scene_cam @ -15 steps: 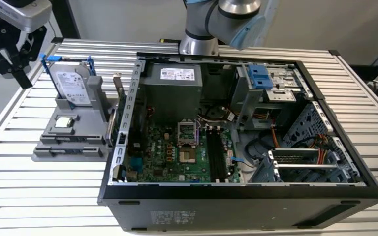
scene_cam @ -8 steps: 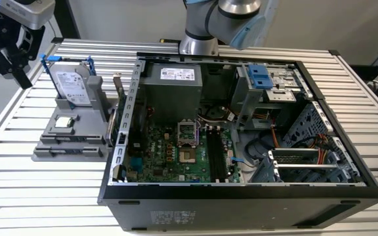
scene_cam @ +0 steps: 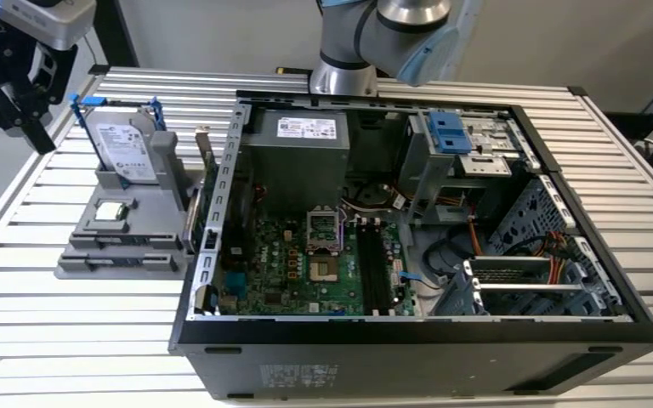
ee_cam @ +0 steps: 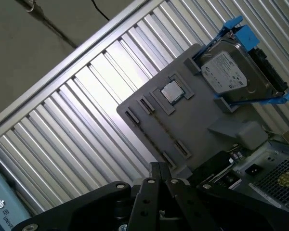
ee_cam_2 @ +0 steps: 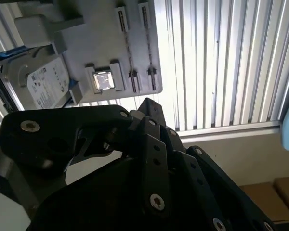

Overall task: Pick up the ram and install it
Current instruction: 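Pick up the ram and move it above insertion slot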

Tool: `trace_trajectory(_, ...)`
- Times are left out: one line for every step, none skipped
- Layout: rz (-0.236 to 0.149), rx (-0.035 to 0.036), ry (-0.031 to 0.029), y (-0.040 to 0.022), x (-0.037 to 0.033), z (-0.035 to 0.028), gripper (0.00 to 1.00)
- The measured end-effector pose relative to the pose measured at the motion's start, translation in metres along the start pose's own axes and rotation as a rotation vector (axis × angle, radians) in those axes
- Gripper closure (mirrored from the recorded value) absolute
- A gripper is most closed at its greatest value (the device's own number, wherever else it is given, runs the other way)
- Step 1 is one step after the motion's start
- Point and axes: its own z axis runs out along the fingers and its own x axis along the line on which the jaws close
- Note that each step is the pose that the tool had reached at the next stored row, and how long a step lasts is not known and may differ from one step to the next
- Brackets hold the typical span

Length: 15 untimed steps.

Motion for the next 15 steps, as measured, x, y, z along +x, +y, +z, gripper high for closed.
trace_trajectory(-0.009,0.0006,0.0014,0.0000,0.0000,0.0000,1.00)
trace_trajectory(-0.017,0.0014,0.0025,0.0001,0.0000,-0.0001,1.00)
trace_trajectory(-0.026,0.0026,0.0034,0.0000,0.0001,-0.0001,1.00)
trace_trajectory(-0.034,0.0042,0.0042,0.0001,0.0000,0.0000,1.00)
trace_trajectory(-0.043,0.0063,0.0046,0.0001,0.0001,-0.0001,1.00)
trace_trajectory(-0.052,0.0091,0.0044,0.0001,0.0001,0.0000,1.00)
trace_trajectory(-0.060,0.0126,0.0035,0.0001,0.0000,-0.0001,1.00)
trace_trajectory(-0.068,0.0171,0.0017,0.0001,0.0000,-0.0001,1.00)
trace_trajectory(-0.075,0.0218,-0.0006,0.0001,0.0000,-0.0001,1.00)
trace_trajectory(-0.082,0.0257,-0.0025,0.0001,0.0000,-0.0001,1.00)
trace_trajectory(-0.089,0.0288,-0.0037,0.0000,0.0000,-0.0001,1.00)
trace_trajectory(-0.096,0.0310,-0.0046,0.0001,0.0000,0.0000,1.00)
trace_trajectory(-0.104,0.0321,-0.0046,0.0000,0.0000,0.0001,1.00)
trace_trajectory(-0.109,0.0321,-0.0045,0.0001,0.0000,0.0001,1.00)
trace_trajectory(-0.114,0.0320,-0.0043,0.0001,0.0000,0.0000,1.00)
